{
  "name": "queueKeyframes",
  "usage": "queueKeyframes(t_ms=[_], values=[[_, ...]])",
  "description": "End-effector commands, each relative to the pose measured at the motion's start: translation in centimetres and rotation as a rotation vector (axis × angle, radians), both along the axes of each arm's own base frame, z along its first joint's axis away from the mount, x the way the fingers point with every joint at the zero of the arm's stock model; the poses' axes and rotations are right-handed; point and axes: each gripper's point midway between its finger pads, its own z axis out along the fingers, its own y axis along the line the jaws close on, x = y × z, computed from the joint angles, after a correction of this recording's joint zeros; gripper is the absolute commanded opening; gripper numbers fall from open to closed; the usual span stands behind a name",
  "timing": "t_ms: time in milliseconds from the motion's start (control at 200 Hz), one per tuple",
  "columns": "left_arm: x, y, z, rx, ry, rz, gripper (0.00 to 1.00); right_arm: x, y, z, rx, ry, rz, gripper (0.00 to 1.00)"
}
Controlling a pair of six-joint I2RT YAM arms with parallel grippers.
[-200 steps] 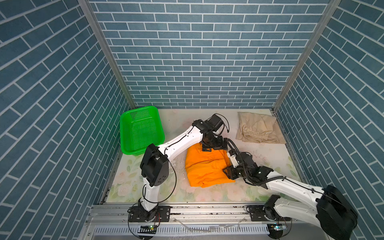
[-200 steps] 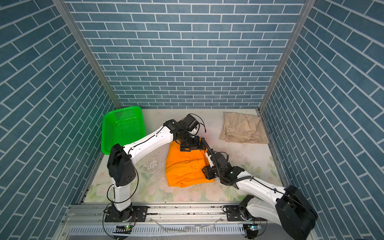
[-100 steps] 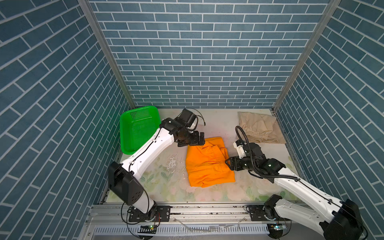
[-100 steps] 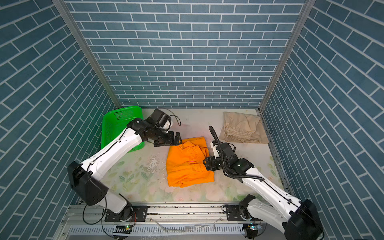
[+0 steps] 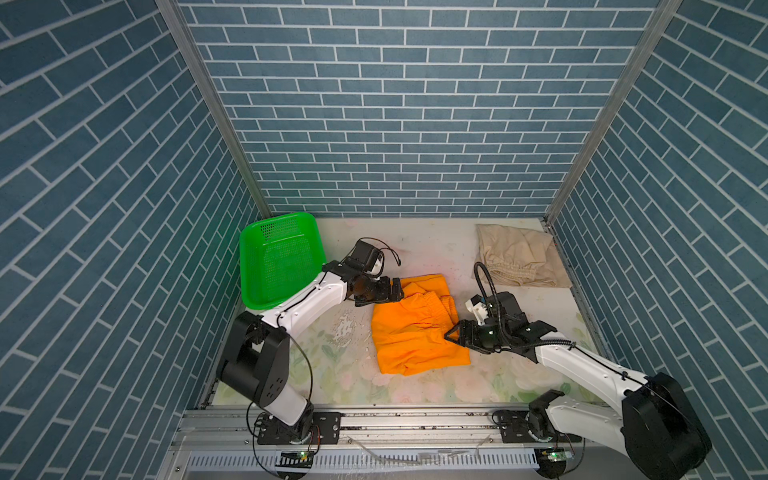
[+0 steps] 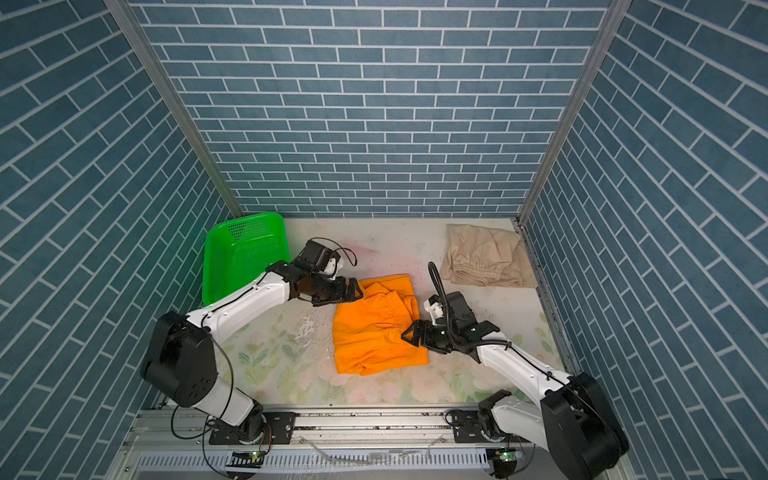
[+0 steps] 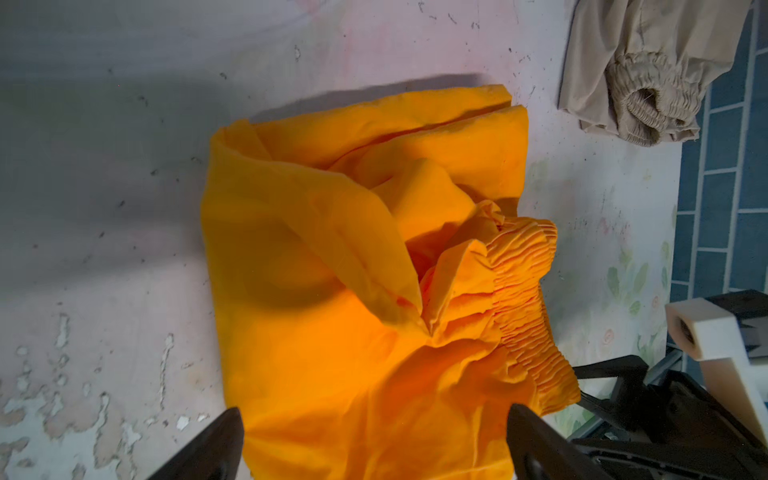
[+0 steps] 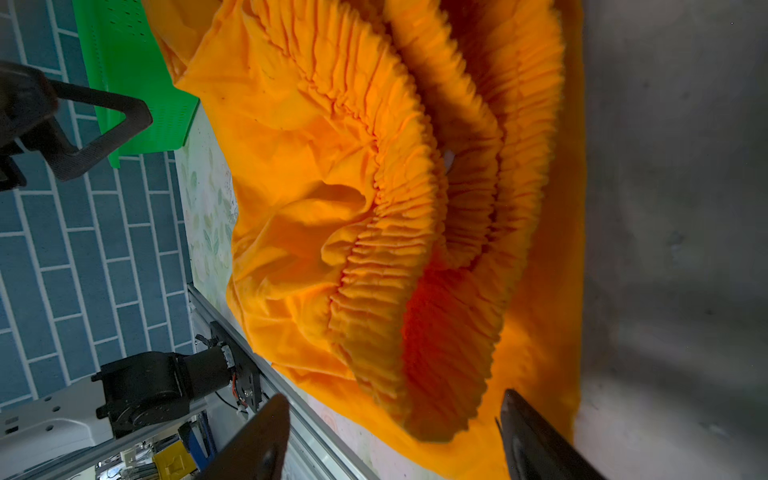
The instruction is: Fold and stack the shorts
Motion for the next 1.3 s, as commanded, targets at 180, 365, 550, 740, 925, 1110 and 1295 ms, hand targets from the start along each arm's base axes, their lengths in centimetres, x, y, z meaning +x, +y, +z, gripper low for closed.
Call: queueKeyframes(t_ms=[180,365,550,740,925,1110,1295], values=[[2.1,-2.8,0.4,-0.082,-0.051,-0.1,1.0,2.7,1.5,-0.1,0.056,-0.026,-0.027,0.78],[2.4,-6.5,1.4,-0.162,-0.064,-0.189,1.0,3.3,1.8,-1.3,0.034,-0.012,-0.012,0.54],[-0.5,-9.4,0.6,-0.122,0.013,-0.304,0.94,4.2,1.8,0.1,0.051,-0.07,-0.031,0.02],[-1.9,-9.3,1.9,-0.082,0.042,-0.313,0.59,4.1,1.8,0.3,0.076,-0.083,-0.051,0.0],[-0.7,-4.5,6.3,0.173,-0.078,-0.253,0.78,4.0,1.9,0.6,0.117,-0.099,-0.064,0.0],[0.1,-3.1,6.9,0.287,-0.164,-0.338,1.0,3.7,1.7,0.8,0.124,-0.119,-0.063,0.0],[1.4,-7.3,4.7,0.226,-0.299,-0.644,0.99,3.3,2.0,0.9,0.163,-0.139,-0.038,0.0]])
